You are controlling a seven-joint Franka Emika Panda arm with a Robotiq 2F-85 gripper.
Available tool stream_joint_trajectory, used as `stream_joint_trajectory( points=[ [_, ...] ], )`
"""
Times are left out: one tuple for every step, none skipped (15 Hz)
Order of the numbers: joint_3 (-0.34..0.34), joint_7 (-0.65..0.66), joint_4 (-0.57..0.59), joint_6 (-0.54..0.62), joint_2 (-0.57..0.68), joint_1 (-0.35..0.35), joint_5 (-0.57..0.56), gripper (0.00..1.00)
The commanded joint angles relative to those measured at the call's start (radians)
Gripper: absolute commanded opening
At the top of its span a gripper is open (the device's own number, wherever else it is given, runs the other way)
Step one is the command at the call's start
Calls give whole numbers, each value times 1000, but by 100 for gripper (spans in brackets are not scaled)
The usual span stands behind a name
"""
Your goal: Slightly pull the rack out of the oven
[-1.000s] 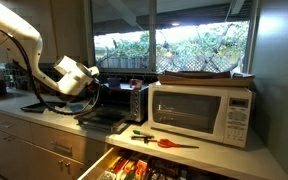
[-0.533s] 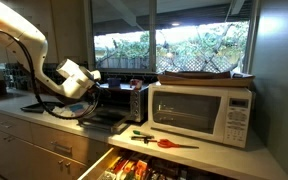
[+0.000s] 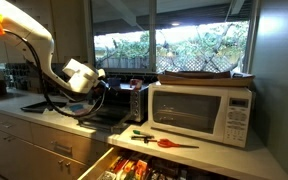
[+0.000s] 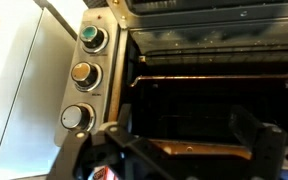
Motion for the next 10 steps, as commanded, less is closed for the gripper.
stream_joint_trajectory(
  points=[
    [18, 139, 70, -96, 105, 27, -199, 100],
    [21, 179, 72, -113, 121, 35, -243, 100],
    [23, 218, 72, -124, 133, 45, -288, 100],
    [25, 267, 73, -134, 142, 55, -343, 100],
    [29, 317, 78, -141, 152, 63, -396, 100],
    [34, 392, 85, -141, 152, 68, -459, 100],
    [38, 438, 91, -116, 157, 67, -503, 100],
    [28, 344, 69, -120, 137, 60, -416, 100],
    [32, 384, 73, -120, 141, 64, -450, 100],
    [35, 410, 95, -117, 161, 68, -485, 100]
  ],
)
